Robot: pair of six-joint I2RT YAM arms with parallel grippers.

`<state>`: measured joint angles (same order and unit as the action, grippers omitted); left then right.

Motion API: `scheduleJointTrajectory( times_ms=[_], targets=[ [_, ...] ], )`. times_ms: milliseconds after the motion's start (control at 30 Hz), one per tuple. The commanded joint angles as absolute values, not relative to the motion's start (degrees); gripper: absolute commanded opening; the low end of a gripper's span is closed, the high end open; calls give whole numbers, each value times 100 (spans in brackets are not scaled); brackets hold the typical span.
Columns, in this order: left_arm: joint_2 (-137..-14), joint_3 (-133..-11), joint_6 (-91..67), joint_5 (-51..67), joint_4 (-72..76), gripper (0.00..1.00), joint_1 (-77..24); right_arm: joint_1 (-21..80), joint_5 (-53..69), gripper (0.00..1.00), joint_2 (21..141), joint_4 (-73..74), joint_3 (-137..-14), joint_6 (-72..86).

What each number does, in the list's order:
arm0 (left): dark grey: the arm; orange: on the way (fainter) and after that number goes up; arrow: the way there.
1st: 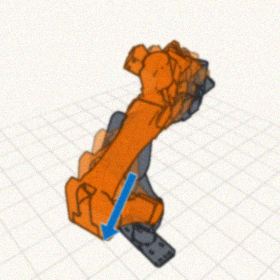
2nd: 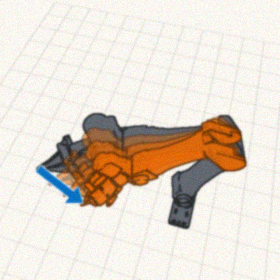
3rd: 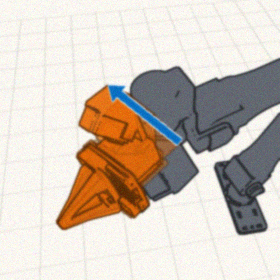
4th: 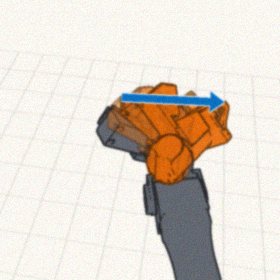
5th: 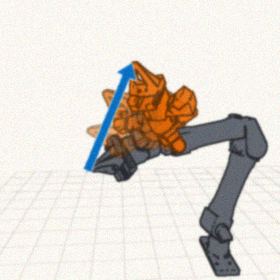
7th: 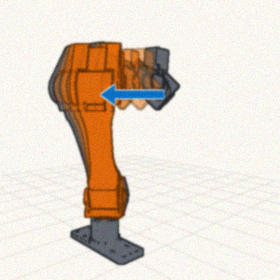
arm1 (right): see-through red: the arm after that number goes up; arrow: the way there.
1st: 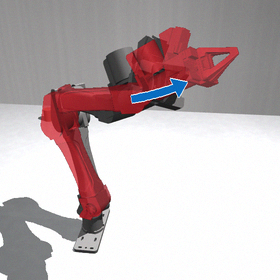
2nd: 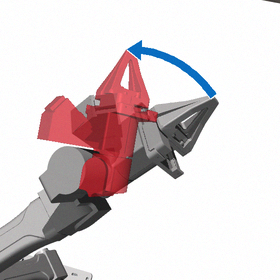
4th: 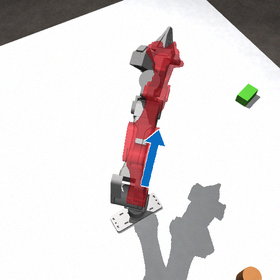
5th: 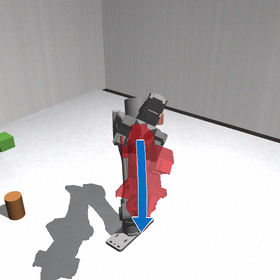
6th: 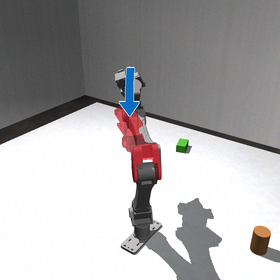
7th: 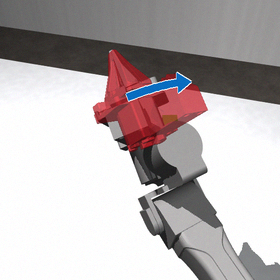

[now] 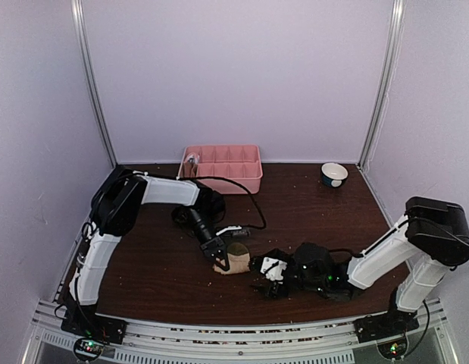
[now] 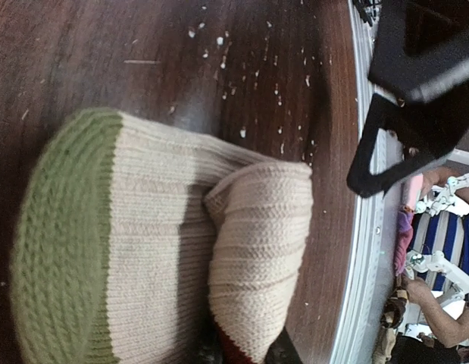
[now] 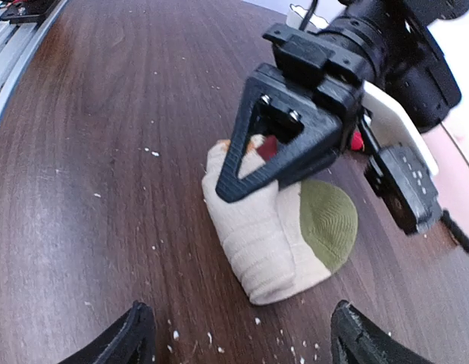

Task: Roll the socks
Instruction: Roll the sock at the center of the board.

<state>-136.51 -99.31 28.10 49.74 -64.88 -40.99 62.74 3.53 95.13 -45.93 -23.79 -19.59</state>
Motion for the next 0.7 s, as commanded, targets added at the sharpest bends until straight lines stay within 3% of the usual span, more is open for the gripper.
scheduleJointTrajectory(
  times_ms=[0,267,533,667],
  targets=[
    [-14453,-9885,2654,3205,-6833,0,-4009,6527,26,79,9768,-3877,-2933,-3215],
    [-14704,-10052,2618,2944,-6977,0,-4017,6541,394,52,10549,-2767,-4093,-4004],
    [-14769,-10181,2795,2951,-7170,0,-4042,6271,507,44,11021,-2511,-4537,-4115],
    [-14825,-10275,2869,3035,-7253,0,-4061,6205,679,35,11136,-2117,-4722,-4110]
  ],
)
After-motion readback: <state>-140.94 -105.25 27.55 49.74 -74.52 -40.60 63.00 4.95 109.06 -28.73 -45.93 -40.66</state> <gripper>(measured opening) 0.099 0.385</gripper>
